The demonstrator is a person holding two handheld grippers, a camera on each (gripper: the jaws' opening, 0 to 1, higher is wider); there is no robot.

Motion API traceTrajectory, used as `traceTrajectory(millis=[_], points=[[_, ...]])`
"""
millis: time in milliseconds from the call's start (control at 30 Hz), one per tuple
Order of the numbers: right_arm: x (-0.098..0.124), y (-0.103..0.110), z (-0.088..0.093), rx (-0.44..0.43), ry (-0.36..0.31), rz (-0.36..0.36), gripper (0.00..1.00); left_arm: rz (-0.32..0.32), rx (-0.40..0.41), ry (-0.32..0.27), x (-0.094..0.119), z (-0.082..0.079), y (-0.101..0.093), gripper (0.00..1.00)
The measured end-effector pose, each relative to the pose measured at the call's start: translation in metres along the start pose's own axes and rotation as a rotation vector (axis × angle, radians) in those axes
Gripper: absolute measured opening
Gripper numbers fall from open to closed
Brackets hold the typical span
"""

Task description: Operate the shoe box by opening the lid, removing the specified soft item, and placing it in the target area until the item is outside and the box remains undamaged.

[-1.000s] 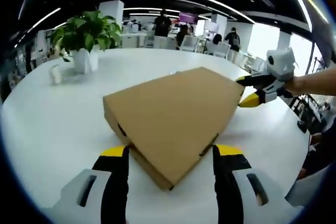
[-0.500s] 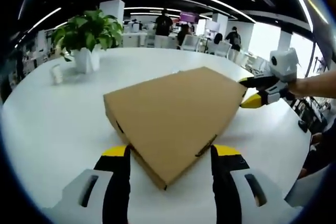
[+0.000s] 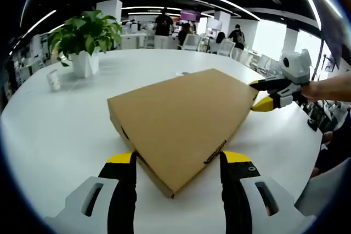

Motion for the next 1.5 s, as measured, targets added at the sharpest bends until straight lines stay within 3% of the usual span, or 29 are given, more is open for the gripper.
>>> traceTrajectory(millis=[1500], points=[[0.007,0.056,0.005,-0.101,0.016,0.222,0.57,0.218,-0.119,0.072,-0.001,-0.008,0.043,0.61]])
Point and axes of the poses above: the point that each gripper's makers call its tool centre point, and the gripper's own axes: x roughly backward along the fingers, y roughly to its left, z roughly out of its underside, the point moved 6 cm from there along x, roughly backward along the fingers, and after that the axes turned 9 degrees about -y, right-handed, at the moved point
